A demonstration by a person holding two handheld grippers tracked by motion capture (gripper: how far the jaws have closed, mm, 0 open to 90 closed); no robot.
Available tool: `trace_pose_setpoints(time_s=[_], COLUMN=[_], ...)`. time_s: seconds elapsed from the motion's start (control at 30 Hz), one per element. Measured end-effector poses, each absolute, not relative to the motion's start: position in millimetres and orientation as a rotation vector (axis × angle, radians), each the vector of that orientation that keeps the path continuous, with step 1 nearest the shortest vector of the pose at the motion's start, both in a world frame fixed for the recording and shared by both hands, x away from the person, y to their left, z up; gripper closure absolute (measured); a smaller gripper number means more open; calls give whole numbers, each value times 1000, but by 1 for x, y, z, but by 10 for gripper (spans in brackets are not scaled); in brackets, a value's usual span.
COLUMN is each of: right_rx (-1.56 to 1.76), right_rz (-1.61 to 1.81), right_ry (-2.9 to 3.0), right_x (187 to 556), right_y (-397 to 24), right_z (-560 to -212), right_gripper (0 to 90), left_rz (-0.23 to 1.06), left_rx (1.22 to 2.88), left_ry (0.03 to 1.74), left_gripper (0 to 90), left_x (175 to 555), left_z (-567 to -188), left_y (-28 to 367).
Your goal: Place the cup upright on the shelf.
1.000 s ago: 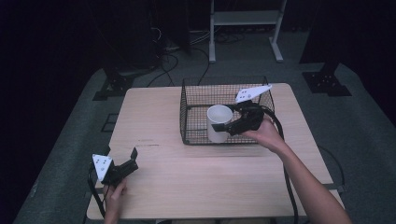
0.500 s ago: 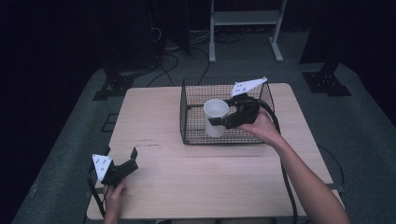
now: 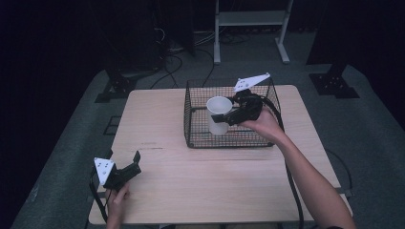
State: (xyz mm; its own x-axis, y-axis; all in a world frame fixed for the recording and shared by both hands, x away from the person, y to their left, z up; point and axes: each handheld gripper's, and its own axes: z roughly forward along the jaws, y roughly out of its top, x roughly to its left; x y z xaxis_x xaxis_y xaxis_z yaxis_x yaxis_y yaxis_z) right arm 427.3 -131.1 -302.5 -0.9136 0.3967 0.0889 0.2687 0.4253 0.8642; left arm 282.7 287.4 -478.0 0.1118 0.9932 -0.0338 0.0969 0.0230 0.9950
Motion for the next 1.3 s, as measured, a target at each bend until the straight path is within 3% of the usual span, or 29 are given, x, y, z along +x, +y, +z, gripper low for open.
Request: trace_pose_setpoints(time_s=[1.3], right_rx=[693], right_rz=[1523], right_ry=[2494], right_x=[480], right_y=[-124], right_z=[-293], right_gripper=[198], left_rz=[1049], left_rx=[1305], left_ry=[1212], left_gripper=[0], left_x=[283], left_z=[-478], left_y=[289])
